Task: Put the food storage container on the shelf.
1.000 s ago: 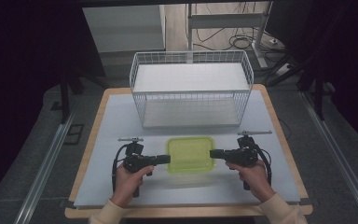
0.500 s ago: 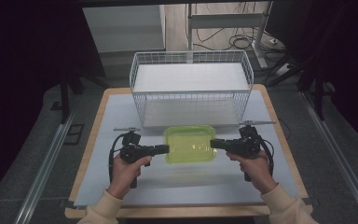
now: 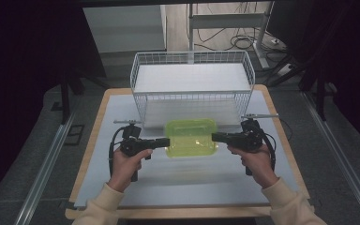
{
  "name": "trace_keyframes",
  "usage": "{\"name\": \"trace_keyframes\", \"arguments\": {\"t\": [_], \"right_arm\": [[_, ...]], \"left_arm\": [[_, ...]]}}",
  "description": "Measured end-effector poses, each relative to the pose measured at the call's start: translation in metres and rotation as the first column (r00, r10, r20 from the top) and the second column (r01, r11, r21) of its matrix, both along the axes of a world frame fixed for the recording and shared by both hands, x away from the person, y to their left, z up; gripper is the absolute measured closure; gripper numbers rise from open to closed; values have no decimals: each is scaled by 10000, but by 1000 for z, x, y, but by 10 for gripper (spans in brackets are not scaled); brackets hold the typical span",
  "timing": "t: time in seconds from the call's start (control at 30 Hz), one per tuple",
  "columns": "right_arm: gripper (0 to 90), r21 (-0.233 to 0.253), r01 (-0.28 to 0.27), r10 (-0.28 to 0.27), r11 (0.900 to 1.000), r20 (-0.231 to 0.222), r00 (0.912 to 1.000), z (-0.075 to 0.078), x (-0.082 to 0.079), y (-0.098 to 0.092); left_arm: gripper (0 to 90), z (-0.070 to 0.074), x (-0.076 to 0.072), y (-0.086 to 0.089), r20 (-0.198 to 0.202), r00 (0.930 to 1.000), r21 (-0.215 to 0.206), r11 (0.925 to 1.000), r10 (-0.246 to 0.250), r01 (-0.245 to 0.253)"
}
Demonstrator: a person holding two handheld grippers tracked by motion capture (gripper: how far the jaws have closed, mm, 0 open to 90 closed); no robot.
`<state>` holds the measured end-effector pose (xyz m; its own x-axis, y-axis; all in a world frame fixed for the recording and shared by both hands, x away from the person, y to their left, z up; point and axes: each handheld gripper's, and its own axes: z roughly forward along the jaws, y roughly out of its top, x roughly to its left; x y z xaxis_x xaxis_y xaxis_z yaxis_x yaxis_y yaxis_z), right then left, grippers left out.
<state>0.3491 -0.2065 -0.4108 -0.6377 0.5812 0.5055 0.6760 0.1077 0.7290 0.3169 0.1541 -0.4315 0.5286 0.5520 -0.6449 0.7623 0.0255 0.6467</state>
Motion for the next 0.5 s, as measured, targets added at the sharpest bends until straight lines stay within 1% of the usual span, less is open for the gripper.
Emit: {"name": "trace_keyframes", "arguments": {"t": [0.3, 0.33, 0.5], "right_arm": [[803, 68, 78, -78, 9999, 118, 9999, 9, 4, 2], [803, 53, 83, -84, 10000, 190, 9998, 12, 5, 2], [803, 68, 113, -114, 9999, 216, 9997, 16, 7, 2]], "left_arm": [[821, 12, 5, 1, 182, 9998, 149, 9999, -9, 6], [821, 13, 6, 1, 186, 9998, 134, 9999, 20, -23], [821, 19, 9, 0, 257, 9997, 163, 9999, 23, -27]]}}
